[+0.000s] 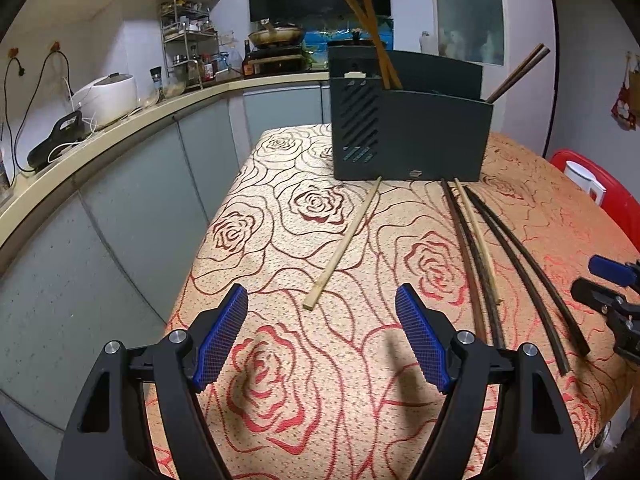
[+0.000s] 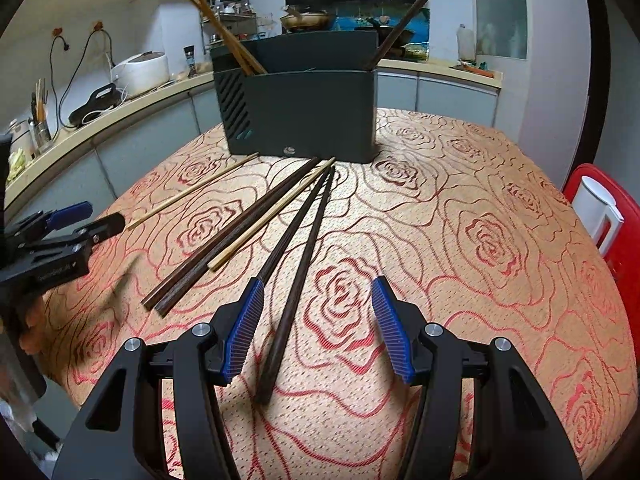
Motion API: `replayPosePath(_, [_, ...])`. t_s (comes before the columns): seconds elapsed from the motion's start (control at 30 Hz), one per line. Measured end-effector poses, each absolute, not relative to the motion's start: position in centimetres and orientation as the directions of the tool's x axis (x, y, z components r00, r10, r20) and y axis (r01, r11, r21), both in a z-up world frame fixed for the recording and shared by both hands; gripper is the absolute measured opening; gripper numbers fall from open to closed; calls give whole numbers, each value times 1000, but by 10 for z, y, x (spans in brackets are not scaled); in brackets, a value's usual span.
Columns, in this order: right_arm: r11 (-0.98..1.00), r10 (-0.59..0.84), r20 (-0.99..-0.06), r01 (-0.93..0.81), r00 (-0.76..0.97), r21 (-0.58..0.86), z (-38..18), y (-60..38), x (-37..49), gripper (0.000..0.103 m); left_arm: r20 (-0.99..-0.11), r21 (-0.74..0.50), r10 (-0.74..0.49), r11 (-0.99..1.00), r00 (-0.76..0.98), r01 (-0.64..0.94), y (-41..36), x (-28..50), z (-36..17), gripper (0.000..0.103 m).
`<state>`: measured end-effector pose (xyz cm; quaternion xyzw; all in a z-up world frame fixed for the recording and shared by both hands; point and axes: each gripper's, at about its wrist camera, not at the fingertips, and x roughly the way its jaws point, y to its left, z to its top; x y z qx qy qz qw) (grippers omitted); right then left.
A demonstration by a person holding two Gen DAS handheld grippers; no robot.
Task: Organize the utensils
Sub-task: 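Withdraw both tools back over the remaining chopsticks on the table, then lower the right tool onto a dark chopstick and close on it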
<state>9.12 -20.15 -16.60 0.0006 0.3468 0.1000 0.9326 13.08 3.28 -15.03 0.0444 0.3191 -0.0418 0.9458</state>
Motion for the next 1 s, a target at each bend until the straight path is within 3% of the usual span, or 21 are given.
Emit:
replayPosePath(0.47, [972,185,-682,-235,707,20,-185,-188,79,54,-640,49,-76,989,764,140,38,148,-156,73])
replayPosePath(0.53, [972,184,-683,-232,707,22,-185,-190,78,50,-645,43,-89,987,759,153,36,151,-156,73])
replayPosePath(0.73, [980,146,-684,-200,715,-1,-183,-199,76,36,-668,44,-121,978,734,202,29,151,-161,54])
replayPosePath(1.0, [985,130,-682,-174,720,4,-183,-211,76,34,-675,48,-115,979,729,199,32,155,-163,51])
